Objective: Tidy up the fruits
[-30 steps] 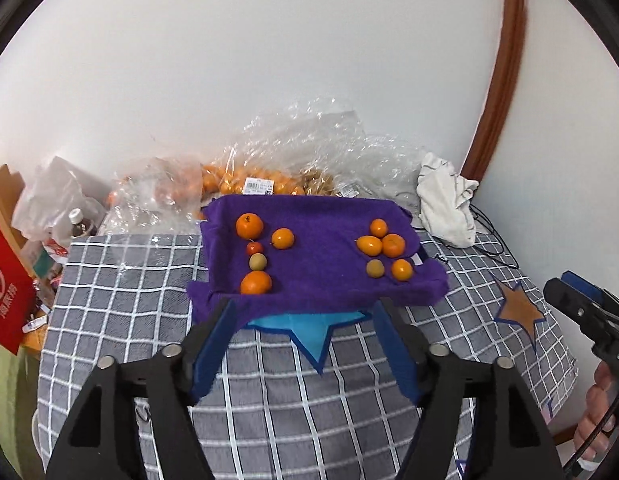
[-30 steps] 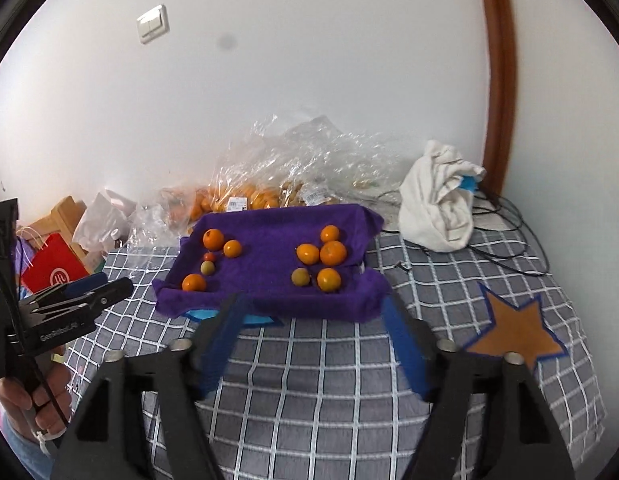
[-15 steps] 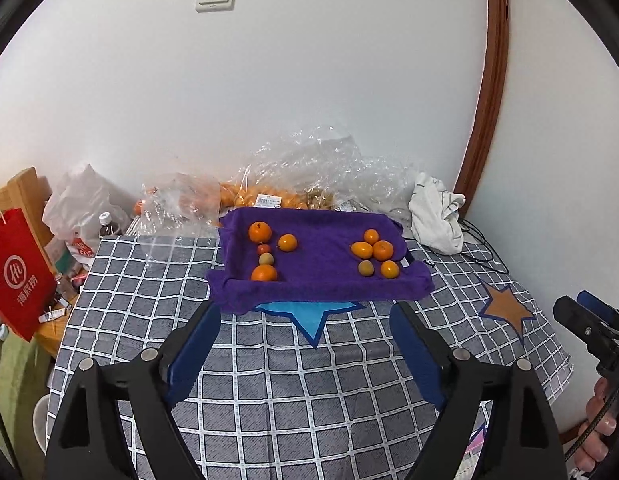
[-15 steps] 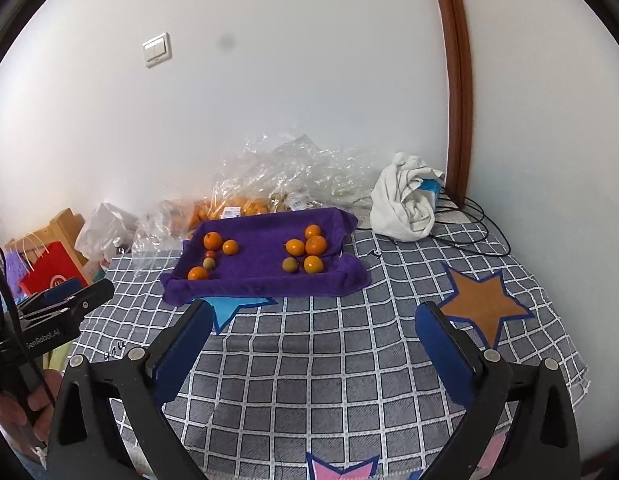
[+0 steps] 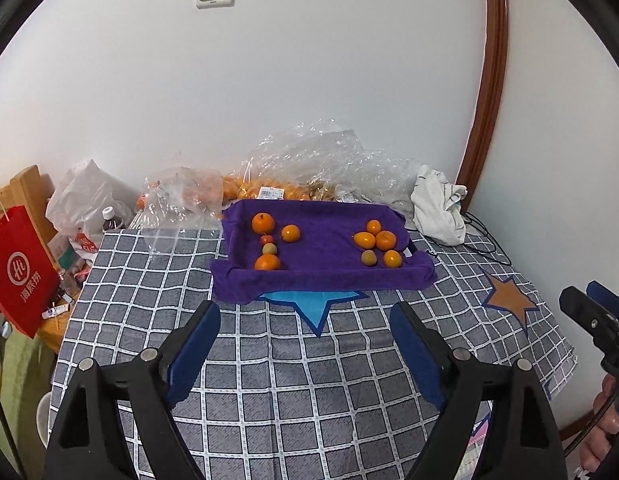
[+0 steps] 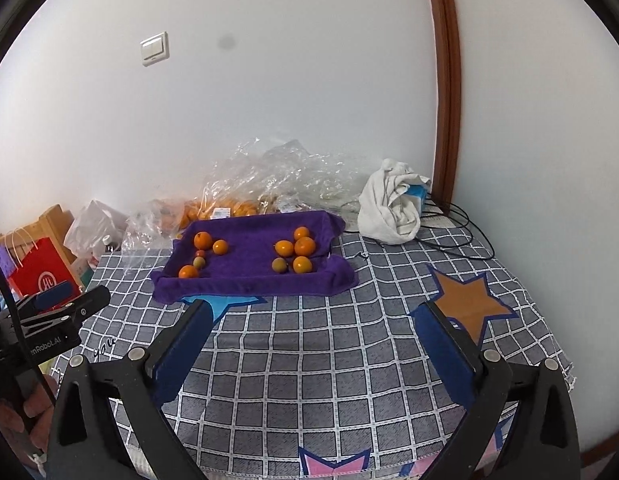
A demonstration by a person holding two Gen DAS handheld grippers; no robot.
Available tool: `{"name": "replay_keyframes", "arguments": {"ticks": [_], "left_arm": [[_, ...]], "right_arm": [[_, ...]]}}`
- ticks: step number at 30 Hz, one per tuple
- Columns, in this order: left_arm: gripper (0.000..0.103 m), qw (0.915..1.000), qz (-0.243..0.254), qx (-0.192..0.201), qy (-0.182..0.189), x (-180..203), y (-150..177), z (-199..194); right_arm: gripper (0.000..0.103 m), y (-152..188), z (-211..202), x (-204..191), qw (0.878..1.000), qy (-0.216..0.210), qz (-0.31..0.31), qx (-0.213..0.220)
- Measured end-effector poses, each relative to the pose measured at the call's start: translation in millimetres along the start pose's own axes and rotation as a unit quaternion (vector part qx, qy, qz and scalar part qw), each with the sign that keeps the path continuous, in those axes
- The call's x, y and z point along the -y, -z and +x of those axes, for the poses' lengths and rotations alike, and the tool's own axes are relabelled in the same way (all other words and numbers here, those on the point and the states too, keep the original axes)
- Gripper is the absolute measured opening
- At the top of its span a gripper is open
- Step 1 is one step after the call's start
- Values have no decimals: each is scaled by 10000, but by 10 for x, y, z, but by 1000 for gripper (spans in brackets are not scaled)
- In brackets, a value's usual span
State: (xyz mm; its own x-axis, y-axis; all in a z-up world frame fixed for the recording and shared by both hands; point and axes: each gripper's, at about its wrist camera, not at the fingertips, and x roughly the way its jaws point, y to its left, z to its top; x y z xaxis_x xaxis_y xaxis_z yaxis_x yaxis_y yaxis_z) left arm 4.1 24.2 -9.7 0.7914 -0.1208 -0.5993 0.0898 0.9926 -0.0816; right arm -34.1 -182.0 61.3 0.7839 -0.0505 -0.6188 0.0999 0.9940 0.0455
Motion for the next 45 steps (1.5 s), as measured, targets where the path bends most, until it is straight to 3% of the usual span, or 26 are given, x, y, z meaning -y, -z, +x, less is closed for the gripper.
{"name": "replay_keyframes", "arguments": {"ticks": [45], "left_arm": [[86,9999,27,60,-118,-49,-26,-24]], "right_arm": [[100,17,12,-103,9998,76,-162,13]]}}
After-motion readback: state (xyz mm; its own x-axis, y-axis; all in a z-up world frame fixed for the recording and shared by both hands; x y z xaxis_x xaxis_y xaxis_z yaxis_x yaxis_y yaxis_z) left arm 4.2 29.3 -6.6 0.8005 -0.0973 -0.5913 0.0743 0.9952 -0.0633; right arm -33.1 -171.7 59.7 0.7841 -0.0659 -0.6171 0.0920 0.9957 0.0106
